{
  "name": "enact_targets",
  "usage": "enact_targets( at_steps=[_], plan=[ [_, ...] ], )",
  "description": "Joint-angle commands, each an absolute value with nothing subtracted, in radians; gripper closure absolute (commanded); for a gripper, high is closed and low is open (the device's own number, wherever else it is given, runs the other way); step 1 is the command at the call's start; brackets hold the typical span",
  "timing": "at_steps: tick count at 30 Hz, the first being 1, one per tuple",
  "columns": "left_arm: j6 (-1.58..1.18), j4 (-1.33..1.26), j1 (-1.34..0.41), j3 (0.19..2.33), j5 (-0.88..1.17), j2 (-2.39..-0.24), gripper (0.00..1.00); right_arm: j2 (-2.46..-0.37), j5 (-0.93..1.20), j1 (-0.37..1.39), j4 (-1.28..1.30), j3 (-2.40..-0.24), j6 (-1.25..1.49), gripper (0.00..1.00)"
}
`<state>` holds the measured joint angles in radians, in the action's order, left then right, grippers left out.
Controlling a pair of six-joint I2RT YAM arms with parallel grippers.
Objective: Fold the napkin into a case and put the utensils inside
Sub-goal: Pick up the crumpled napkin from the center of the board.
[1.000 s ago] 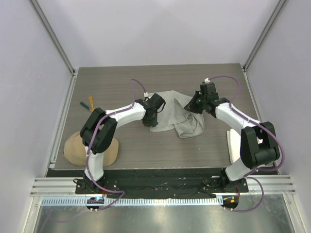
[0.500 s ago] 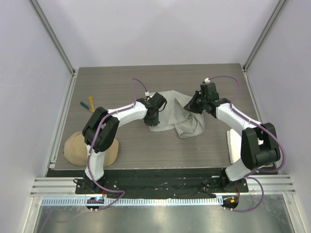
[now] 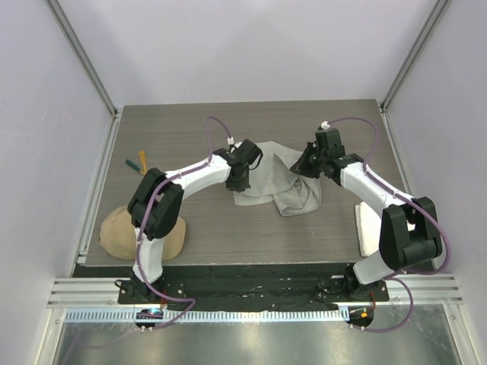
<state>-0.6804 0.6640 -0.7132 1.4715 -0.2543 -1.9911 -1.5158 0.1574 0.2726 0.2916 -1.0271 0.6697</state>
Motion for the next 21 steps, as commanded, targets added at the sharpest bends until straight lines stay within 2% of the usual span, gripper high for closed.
enact_targets(
  at_steps=[1,5,13,21],
  plan=[
    [-0.632,0.719,-0.713,1.601,-0.265,-1.836,1.00,-1.418,0.086,0.261,0.359,-1.120,0.592,0.99],
    [-0.623,0.707,-0.707,1.600,-0.273,-1.701,1.00,-1.313,0.008,0.245,0.446,-1.170,0.549,0.99],
    [-0.574,0.603,-0.701,1.566,-0.295,-1.260,1.00,-0.962,-0.084,0.241,0.642,-1.319,0.494,0.99],
    [-0.560,0.593,-0.701,1.626,-0.161,-0.959,1.00,-0.675,-0.009,0.241,0.768,-1.483,0.446,0.99]
  ],
)
